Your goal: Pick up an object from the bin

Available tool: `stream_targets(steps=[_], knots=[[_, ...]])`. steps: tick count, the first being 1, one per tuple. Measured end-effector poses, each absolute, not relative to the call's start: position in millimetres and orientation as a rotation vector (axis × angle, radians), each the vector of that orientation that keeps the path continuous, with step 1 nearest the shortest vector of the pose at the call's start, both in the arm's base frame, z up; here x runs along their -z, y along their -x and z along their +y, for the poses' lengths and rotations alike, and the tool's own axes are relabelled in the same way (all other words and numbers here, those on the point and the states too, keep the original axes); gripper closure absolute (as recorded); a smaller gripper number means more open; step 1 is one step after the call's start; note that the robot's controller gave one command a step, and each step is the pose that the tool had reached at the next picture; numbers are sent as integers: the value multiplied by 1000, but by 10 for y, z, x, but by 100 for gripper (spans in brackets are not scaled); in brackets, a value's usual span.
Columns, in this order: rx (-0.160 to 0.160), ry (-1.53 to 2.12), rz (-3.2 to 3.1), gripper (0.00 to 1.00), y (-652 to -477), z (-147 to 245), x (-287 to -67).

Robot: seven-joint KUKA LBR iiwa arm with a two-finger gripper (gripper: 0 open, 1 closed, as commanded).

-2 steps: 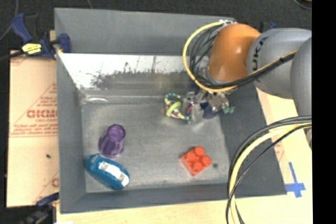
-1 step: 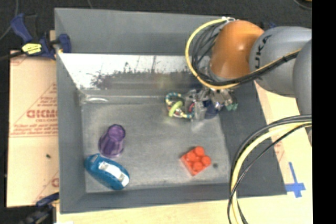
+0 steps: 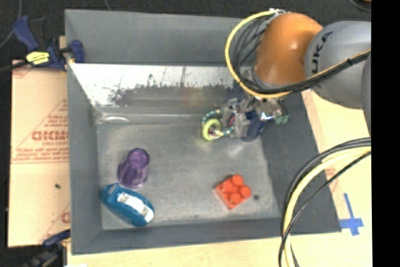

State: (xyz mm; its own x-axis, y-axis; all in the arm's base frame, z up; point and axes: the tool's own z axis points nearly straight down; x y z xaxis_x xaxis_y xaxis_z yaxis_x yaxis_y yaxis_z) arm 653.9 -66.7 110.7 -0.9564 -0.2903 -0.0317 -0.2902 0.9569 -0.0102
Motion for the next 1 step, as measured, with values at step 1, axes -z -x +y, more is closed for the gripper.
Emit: stream_targets(steps=[1], knots=[[7, 466, 3078, 100, -6525, -664, -1081]])
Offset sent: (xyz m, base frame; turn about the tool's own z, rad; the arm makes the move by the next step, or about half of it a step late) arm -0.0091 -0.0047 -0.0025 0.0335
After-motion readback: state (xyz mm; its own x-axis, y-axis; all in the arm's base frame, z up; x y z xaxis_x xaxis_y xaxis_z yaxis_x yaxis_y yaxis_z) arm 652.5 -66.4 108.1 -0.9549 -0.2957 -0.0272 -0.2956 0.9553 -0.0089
